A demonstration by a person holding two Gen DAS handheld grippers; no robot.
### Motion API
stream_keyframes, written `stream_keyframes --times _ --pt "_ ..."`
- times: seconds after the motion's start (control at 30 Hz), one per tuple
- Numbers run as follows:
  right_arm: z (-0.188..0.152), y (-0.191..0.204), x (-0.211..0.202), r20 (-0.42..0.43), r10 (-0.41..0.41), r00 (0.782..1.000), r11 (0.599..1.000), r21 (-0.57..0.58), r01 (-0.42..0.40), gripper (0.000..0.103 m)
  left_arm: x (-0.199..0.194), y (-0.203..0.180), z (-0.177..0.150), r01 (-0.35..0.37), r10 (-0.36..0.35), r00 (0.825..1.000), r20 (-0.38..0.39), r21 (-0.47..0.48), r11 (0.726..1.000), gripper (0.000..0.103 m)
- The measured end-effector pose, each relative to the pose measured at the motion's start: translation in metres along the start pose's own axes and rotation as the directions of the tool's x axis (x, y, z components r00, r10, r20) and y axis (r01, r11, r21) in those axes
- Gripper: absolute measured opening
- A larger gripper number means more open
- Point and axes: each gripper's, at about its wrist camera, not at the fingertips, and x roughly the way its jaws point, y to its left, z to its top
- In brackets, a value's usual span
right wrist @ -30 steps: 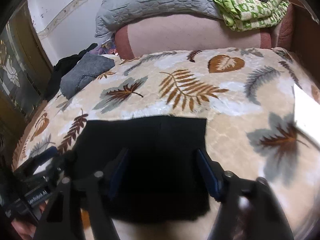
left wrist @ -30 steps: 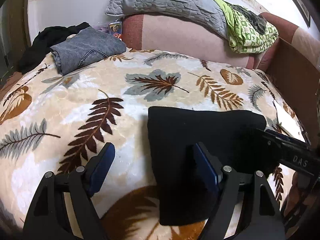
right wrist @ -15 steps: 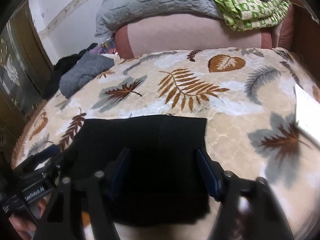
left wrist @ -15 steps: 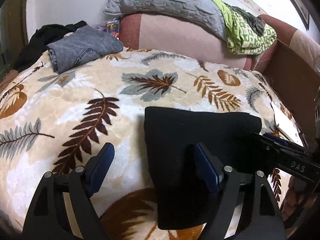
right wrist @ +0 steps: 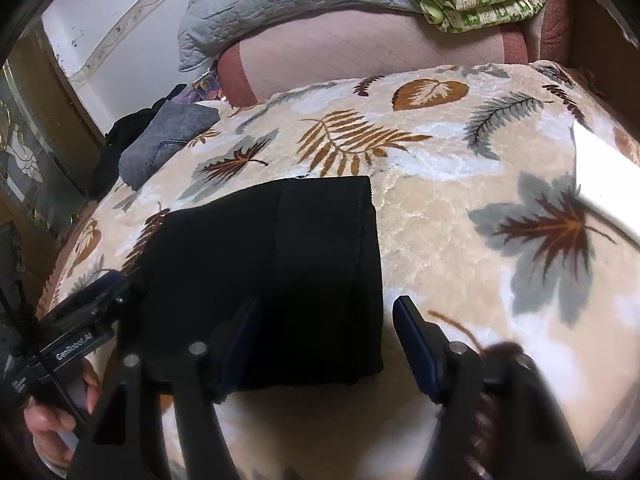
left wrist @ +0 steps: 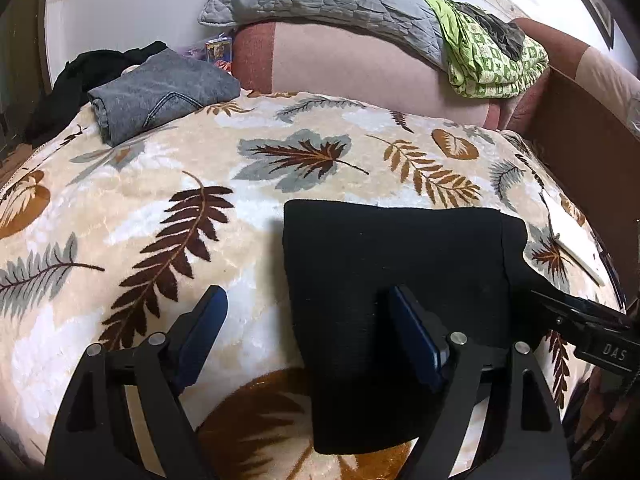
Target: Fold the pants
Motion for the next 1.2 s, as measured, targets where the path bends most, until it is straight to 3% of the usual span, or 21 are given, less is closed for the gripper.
stream_keyframes --times 0.17,0.37,0.63,0.8,1.07,1.2 --pt "-0.009 0.006 0.007 -0.037 -0.008 0.999 0.999 -0.038 0.006 0.074 -0.001 0.002 -0.001 0.002 -0.002 1.000 0.004 0.002 1.000 0.084" --pt "-0.002 0.006 -0.001 -0.009 0.012 1.000 0.999 -0.040 -0.012 0.075 -0.007 0.008 -0.001 0.017 -0.017 1.000 0.005 -0.012 1.000 0.084" --pt "0.019 -0.015 0.009 0.004 0.073 0.997 0.997 0.025 -0.073 0.082 -0.008 0.045 0.004 0.078 -0.081 0.997 -0.020 -0.142 0.987 0.084" --pt "0.020 -0.028 0.031 -0.046 0.121 0.992 0.991 0.063 -0.118 0.082 0.008 0.052 0.002 0.168 -0.185 0.981 -0.060 -0.222 0.960 0.084" --pt "0.014 -0.040 0.043 -0.029 0.235 0.972 0.967 0.108 -0.230 0.084 0.028 0.028 0.002 0.241 -0.261 0.960 -0.098 -0.180 0.954 0.085" --pt "0.014 -0.041 0.047 -0.018 0.285 0.958 0.952 0.119 -0.281 0.086 0.040 0.029 0.000 0.263 -0.292 0.951 -0.105 -0.229 0.937 0.094"
